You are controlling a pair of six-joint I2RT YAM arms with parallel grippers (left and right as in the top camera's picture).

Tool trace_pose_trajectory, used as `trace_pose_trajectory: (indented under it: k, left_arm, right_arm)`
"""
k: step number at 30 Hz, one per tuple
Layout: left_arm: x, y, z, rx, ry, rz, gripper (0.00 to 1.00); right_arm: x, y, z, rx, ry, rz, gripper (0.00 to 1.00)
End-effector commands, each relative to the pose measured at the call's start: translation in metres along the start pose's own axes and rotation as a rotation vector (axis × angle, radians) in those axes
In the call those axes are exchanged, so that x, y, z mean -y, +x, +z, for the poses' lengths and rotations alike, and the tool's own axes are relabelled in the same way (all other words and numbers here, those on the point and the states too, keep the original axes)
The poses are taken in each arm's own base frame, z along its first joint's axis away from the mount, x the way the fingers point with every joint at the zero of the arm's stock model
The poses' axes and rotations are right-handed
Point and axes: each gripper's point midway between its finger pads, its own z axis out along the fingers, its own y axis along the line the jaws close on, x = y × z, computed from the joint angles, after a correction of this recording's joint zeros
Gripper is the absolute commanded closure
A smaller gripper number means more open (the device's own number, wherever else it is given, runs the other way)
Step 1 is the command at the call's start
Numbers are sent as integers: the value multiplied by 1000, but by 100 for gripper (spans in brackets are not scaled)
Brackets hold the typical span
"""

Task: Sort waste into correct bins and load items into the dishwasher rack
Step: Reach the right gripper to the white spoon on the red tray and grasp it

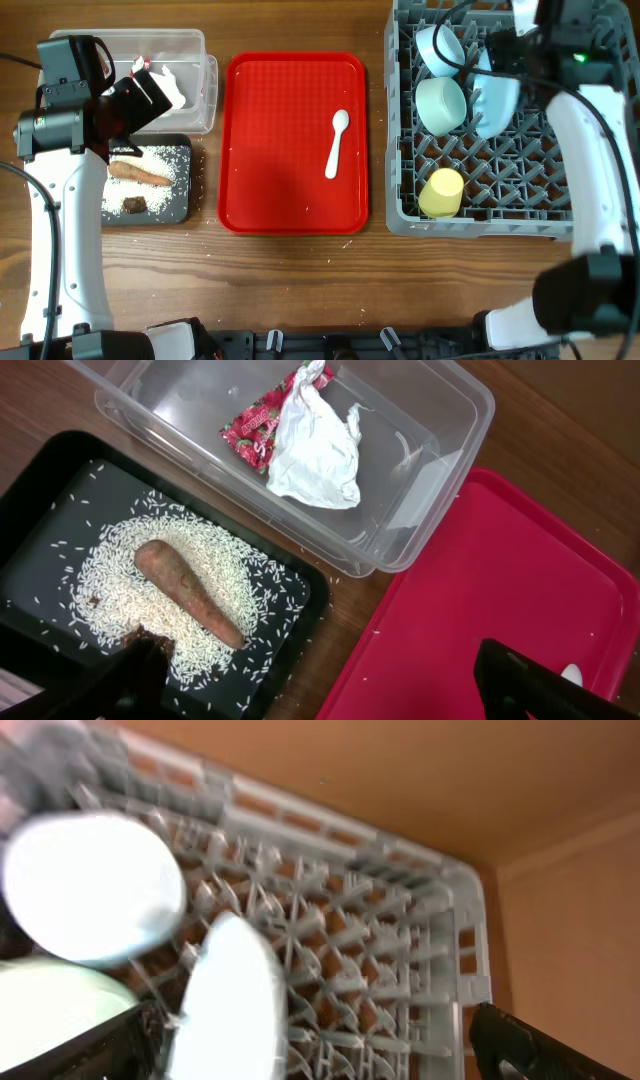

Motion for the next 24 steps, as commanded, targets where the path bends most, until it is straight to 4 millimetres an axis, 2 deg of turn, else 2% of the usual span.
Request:
trace_pose_trajectory:
  k: [1,3,6,7,9,10,11,14,17,19,24]
  left_arm:
    - [-1,-5,-2,15,-6,-8,0]
    - [-1,-5,-2,15,-6,-8,0]
    - [-1,-5,-2,15,-6,-8,0]
    - [-1,-5,-2,15,-6,-8,0]
    - [-1,-5,-2,15,-6,-8,0]
    - [-1,-5,-2,15,-6,-8,0]
    - [-1,-5,-2,15,-6,-8,0]
    - [-1,-5,-2,15,-6,-8,0]
    - [-1,-5,-2,15,-6,-8,0]
    - [-1,-5,-2,15,-6,-8,0]
    - [-1,-5,-2,15,-6,-8,0]
  right_arm:
    - [1,-46,-72,229,-106,72,0]
    - [-22,-57,-92,300,-263,108,0]
    - [-91,-71,-129,367,-752,232,0]
    - [-109,-72,-131,321,-869,336,1]
    - [-138,-71,-125,222,-975,446,6]
    - [-160,-69,-119,173,-1010,458,7]
    - [-190,-65,-110,120,-1030,439,14]
    - [-268,-35,-76,-80,-955,407,21]
    - [-335,-1,-53,-242,-869,379,31]
    - [-353,15,-43,-292,-775,381,37]
    - [-362,33,-22,-308,-584,378,39]
